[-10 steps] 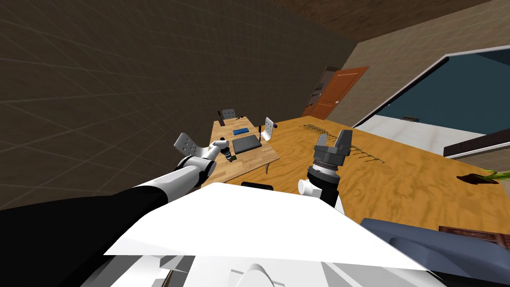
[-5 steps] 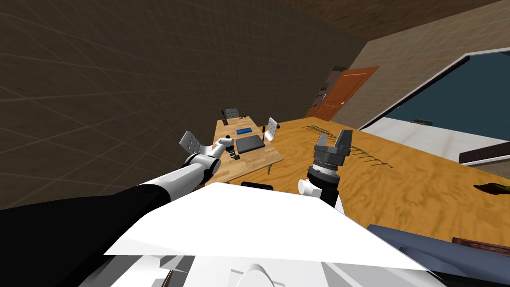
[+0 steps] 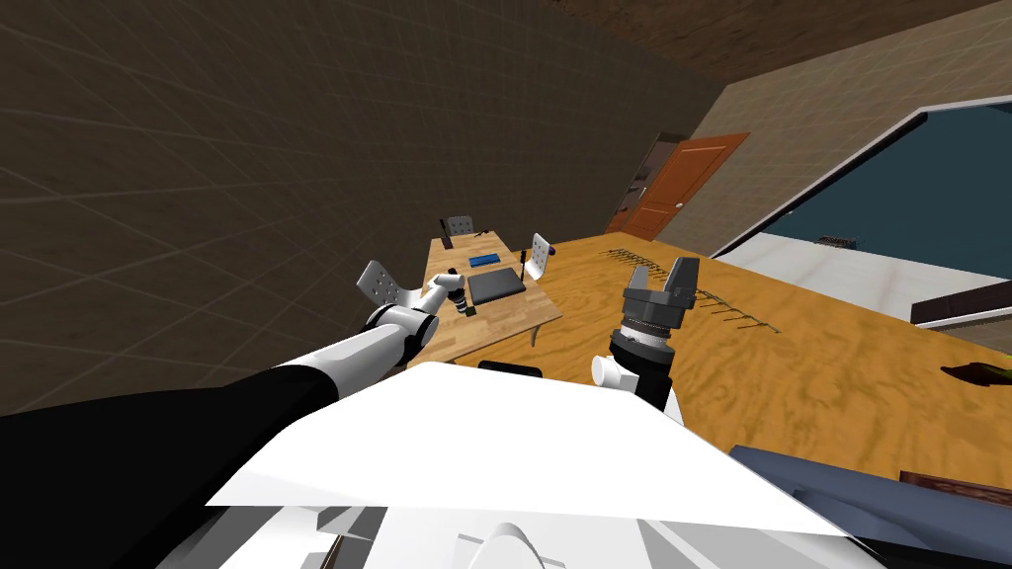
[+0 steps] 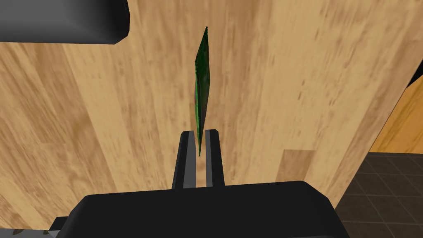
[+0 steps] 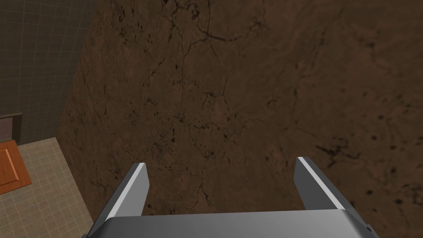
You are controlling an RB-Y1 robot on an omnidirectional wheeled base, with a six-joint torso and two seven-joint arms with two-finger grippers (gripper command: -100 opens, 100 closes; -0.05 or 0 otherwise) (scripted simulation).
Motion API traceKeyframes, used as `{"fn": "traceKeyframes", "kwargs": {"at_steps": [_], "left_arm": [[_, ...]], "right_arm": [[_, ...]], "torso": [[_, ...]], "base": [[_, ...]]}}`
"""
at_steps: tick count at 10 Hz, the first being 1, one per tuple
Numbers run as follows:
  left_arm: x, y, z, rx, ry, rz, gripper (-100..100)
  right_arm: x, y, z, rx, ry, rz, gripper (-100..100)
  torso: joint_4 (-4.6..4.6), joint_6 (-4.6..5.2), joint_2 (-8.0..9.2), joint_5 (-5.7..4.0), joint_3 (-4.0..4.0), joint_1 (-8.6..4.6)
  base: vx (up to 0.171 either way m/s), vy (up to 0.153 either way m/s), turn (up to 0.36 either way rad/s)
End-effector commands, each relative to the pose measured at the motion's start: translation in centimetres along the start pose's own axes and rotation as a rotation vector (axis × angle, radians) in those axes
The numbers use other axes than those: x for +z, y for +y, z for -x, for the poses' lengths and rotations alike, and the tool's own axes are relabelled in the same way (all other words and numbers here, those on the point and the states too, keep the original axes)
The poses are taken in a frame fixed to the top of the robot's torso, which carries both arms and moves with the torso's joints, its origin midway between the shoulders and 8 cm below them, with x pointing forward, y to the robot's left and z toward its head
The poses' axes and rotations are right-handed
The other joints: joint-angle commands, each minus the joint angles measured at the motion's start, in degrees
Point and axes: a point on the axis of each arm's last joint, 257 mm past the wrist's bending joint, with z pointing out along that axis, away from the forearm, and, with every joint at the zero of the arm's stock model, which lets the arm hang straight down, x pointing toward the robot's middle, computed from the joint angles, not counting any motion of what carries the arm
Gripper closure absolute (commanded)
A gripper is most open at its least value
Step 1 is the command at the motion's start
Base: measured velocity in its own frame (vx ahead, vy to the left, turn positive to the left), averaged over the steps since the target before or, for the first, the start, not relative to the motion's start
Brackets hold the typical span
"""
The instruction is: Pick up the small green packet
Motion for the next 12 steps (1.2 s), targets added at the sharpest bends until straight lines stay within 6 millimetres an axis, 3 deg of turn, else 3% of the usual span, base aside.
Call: {"fn": "traceKeyframes", "kwargs": {"at_steps": [1,3,4,6,8,10,11,12], "left_arm": [[1.1,0.3,3.7,-0.037,0.002,0.027,100],[1.0,0.2,4.0,-0.042,0.000,0.025,100],[1.9,0.6,7.9,-0.077,-0.002,0.050,100],[2.2,1.0,8.9,-0.099,-0.011,0.068,100],[2.5,1.5,9.4,-0.107,-0.020,0.083,100],[1.7,0.3,8.2,-0.086,0.001,0.046,100],[2.3,0.8,12.1,-0.123,0.001,0.065,100],[2.0,0.5,12.5,-0.130,0.002,0.061,100]], "right_arm": [[0.0,0.0,0.0,0.000,0.000,0.000,0],[0.0,0.0,0.0,0.000,0.000,0.000,0],[0.0,0.0,0.0,0.000,0.000,0.000,0],[0.0,0.0,0.0,0.000,0.000,0.000,0],[0.0,0.0,0.0,0.000,0.000,0.000,0],[0.0,0.0,0.0,0.000,0.000,0.000,0],[0.0,0.0,0.0,0.000,0.000,0.000,0],[0.0,0.0,0.0,0.000,0.000,0.000,0]], "torso": [[0.00,0.00,0.00,0.00,0.00,0.00],[-0.27,0.12,-0.14,0.16,-0.20,-0.32],[-0.31,0.13,-0.18,0.21,-0.24,-0.21],[-0.67,0.17,-0.39,0.51,-0.53,-0.11],[-0.95,0.00,-0.41,0.73,-0.67,0.24],[-1.01,-0.03,-0.40,0.82,-0.70,0.41],[-0.98,-0.01,-0.42,0.80,-0.70,0.40],[-1.04,0.00,-0.46,0.81,-0.74,0.24]], "base": [[0.011,-0.086,-0.270],[0.001,-0.077,-0.062],[0.010,-0.085,-0.293],[0.002,-0.058,-0.056],[0.003,-0.003,0.005],[-0.007,0.005,0.006],[0.016,-0.063,-0.226],[0.001,-0.086,-0.163]]}}
